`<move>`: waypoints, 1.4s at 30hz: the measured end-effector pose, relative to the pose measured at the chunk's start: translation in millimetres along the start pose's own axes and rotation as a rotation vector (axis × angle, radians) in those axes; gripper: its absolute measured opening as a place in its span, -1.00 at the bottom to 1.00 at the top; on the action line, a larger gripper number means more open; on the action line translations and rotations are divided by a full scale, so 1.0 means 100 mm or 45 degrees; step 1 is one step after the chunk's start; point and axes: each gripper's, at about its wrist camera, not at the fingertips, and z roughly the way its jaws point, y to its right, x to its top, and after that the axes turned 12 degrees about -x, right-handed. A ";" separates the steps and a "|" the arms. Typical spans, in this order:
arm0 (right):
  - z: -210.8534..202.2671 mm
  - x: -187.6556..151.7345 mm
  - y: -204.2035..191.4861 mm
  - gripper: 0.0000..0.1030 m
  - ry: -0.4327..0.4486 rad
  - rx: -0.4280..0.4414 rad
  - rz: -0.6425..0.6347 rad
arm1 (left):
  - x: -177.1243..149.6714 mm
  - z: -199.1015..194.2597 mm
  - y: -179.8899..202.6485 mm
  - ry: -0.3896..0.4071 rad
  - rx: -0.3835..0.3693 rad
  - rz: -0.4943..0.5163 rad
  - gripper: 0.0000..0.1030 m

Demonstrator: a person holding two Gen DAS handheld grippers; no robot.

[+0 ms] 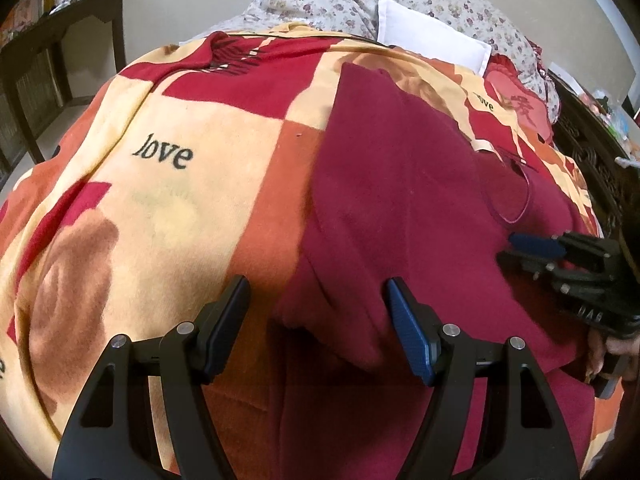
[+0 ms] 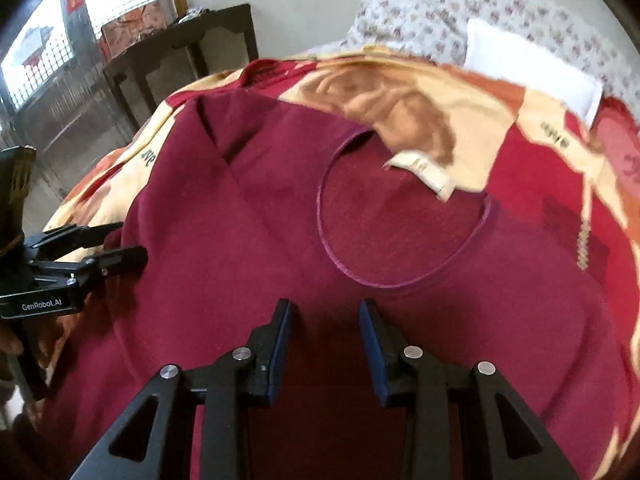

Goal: Fold small clothes

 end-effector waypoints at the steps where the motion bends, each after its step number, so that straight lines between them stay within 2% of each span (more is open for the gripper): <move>1: -0.02 -0.01 -0.03 -0.35 0.016 -0.013 -0.014 | 0.00 0.00 0.00 0.001 -0.001 -0.002 0.37; 3: -0.04 -0.03 -0.06 -0.87 0.021 -0.018 -0.023 | 0.01 0.00 0.01 0.003 0.001 0.000 0.37; 5: -0.12 -0.04 -0.11 -0.88 0.057 -0.064 -0.042 | 0.03 -0.04 0.03 0.017 0.007 0.005 0.37; 8: -0.26 0.02 -0.16 -0.89 0.134 -0.144 -0.056 | 0.15 -0.18 0.08 0.103 0.026 0.028 0.37; 11: -0.40 0.18 -0.09 -0.89 0.250 -0.290 -0.008 | 0.27 -0.23 0.11 0.154 0.016 0.022 0.37; 12: -0.37 0.23 -0.05 -0.89 0.249 -0.311 0.020 | 0.31 -0.21 0.14 0.158 0.010 0.019 0.37; 15: -0.13 0.31 0.06 -0.89 0.192 -0.242 0.143 | 0.35 -0.10 0.20 0.138 0.007 0.023 0.37; 17: -0.11 0.27 0.12 -0.89 0.160 -0.182 0.216 | 0.35 -0.02 0.25 0.098 0.005 0.034 0.37; 19: -0.29 0.19 0.16 -0.88 0.182 -0.143 0.260 | 0.32 0.02 0.30 0.083 -0.003 0.069 0.37; 21: -0.60 -0.01 0.28 -0.77 0.186 -0.192 0.301 | 0.30 0.07 0.31 0.059 0.026 0.111 0.37; 24: -0.88 -0.42 0.53 -0.70 0.159 -0.219 0.386 | 0.27 0.18 0.25 0.018 0.038 0.099 0.37; 26: -0.90 -0.66 0.71 -0.70 0.115 -0.291 0.440 | 0.24 0.25 0.21 0.000 0.047 0.085 0.37; 28: -0.74 -0.88 0.95 -0.70 0.017 -0.401 0.512 | 0.21 0.30 0.20 -0.004 0.070 0.069 0.37; 32: -0.81 -1.00 1.14 -0.70 0.058 -0.282 0.636 | 0.17 0.17 0.35 0.008 0.082 0.102 0.37; 33: -0.92 -1.00 1.17 -0.70 0.082 -0.277 0.650 | 0.17 0.13 0.38 0.014 0.078 0.116 0.37; 35: -1.13 -1.02 1.28 -0.69 0.136 -0.357 0.681 | 0.17 0.01 0.47 0.046 0.078 0.144 0.37; 37: -1.24 -1.09 1.54 -0.32 0.129 -0.516 0.753 | 0.19 -0.07 0.53 0.076 0.059 0.142 0.37; 38: -1.25 -1.13 1.69 0.16 0.107 -0.586 0.794 | 0.20 -0.10 0.56 0.087 0.038 0.133 0.37; 39: -1.21 -1.17 1.85 0.34 0.072 -0.627 0.831 | 0.21 -0.11 0.59 0.091 0.021 0.126 0.37; 42: -1.03 -1.30 2.22 0.34 -0.076 -0.663 0.884 | 0.19 -0.11 0.71 0.077 -0.027 0.124 0.37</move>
